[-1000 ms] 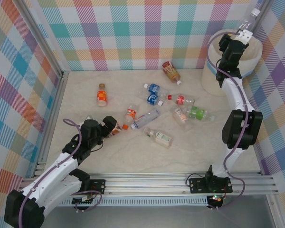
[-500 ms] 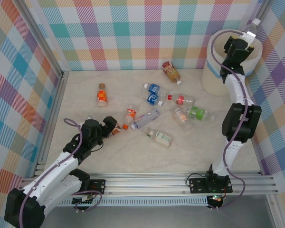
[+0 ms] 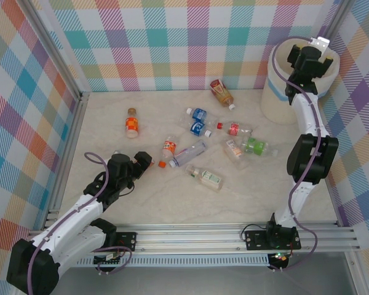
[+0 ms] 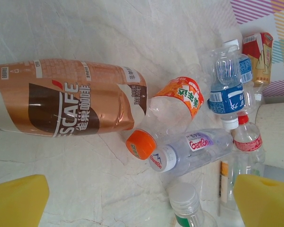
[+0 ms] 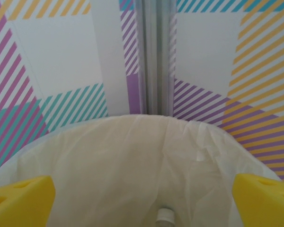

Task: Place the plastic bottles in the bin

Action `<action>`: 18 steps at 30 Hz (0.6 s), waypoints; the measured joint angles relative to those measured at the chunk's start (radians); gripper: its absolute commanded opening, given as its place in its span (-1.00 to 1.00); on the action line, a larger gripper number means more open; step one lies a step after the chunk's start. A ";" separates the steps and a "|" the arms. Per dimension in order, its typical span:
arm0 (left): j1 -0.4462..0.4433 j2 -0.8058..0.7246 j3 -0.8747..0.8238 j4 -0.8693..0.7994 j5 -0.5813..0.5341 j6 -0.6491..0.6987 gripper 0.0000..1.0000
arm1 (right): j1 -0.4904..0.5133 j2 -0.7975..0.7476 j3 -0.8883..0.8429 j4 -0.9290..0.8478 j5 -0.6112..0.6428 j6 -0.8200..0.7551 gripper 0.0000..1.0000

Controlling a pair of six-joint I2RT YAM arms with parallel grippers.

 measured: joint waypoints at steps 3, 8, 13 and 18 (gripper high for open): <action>0.000 -0.010 0.000 -0.020 -0.004 -0.013 1.00 | 0.005 -0.056 -0.056 -0.040 -0.076 0.000 0.99; 0.006 -0.010 0.001 -0.063 -0.013 -0.053 1.00 | 0.023 -0.249 -0.234 -0.066 -0.260 0.014 0.99; 0.008 -0.003 0.001 -0.108 -0.026 -0.125 1.00 | 0.056 -0.455 -0.421 -0.047 -0.510 0.075 0.99; 0.011 -0.003 0.001 -0.155 -0.067 -0.238 1.00 | 0.111 -0.573 -0.561 -0.023 -0.759 0.110 0.99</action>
